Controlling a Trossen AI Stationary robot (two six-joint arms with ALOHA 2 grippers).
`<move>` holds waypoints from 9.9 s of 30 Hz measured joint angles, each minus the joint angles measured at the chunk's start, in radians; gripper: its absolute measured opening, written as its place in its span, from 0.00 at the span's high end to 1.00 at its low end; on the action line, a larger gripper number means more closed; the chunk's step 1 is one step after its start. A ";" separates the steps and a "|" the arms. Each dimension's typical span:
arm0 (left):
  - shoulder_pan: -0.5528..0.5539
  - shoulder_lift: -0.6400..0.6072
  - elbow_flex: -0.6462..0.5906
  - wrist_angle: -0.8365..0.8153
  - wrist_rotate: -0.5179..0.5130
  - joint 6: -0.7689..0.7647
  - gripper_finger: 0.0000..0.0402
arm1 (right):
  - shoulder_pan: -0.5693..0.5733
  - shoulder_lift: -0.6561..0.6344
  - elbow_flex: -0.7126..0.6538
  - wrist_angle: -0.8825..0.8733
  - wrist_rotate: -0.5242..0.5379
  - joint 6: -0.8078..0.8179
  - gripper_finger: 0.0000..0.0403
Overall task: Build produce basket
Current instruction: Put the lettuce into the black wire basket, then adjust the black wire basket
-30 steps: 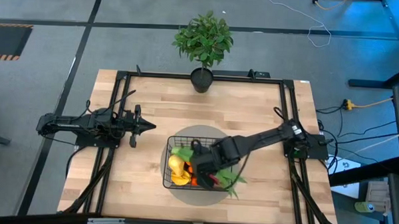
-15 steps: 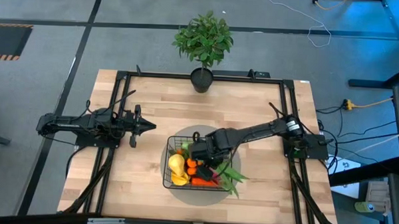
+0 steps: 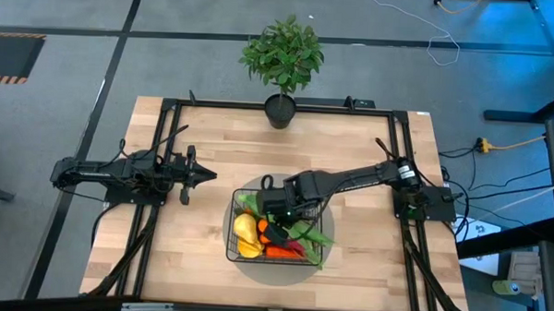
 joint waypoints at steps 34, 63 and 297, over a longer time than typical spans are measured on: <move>0.000 0.000 0.000 0.000 0.000 0.000 0.94 | 0.001 -0.002 -0.267 0.214 -0.009 0.195 0.99; 0.000 0.000 0.000 0.000 0.000 0.000 0.99 | 0.000 0.005 -0.199 0.130 0.071 0.176 0.90; 0.000 0.000 0.000 0.000 -0.001 0.000 0.95 | -0.005 0.341 0.254 0.616 0.228 -0.619 0.53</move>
